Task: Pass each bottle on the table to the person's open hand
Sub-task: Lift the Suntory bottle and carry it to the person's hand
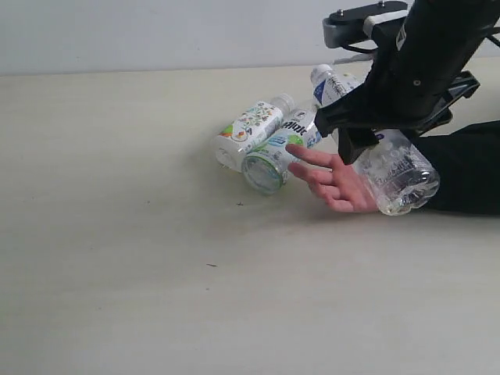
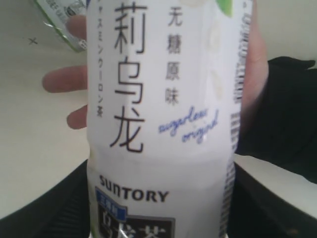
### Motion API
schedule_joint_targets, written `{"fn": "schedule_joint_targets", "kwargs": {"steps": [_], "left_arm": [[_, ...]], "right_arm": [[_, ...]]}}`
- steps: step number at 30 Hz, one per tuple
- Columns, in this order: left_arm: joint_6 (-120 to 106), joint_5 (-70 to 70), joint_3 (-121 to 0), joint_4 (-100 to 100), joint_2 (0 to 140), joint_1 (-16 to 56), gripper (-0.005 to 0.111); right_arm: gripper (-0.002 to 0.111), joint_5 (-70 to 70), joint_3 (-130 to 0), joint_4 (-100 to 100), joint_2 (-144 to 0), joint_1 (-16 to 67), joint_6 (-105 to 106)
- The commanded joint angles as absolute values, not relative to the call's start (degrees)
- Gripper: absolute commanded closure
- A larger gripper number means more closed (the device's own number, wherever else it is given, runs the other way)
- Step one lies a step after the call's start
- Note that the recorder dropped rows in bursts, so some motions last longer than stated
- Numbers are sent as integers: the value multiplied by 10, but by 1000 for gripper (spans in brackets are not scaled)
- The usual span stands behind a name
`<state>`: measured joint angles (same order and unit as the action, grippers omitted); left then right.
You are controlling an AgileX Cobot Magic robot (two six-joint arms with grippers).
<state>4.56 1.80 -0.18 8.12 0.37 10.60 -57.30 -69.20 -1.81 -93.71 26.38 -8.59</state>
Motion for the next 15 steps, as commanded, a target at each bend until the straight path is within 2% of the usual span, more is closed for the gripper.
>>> {"fn": "schedule_joint_targets", "kwargs": {"steps": [1,15], "left_arm": [[48,17,0,84,0,104,106],[48,17,0,84,0,104,106]], "right_arm": [[108,-555,-690,-10,-965,253,-75],[106,-483,-690,-14,-1021,253,-80]]}}
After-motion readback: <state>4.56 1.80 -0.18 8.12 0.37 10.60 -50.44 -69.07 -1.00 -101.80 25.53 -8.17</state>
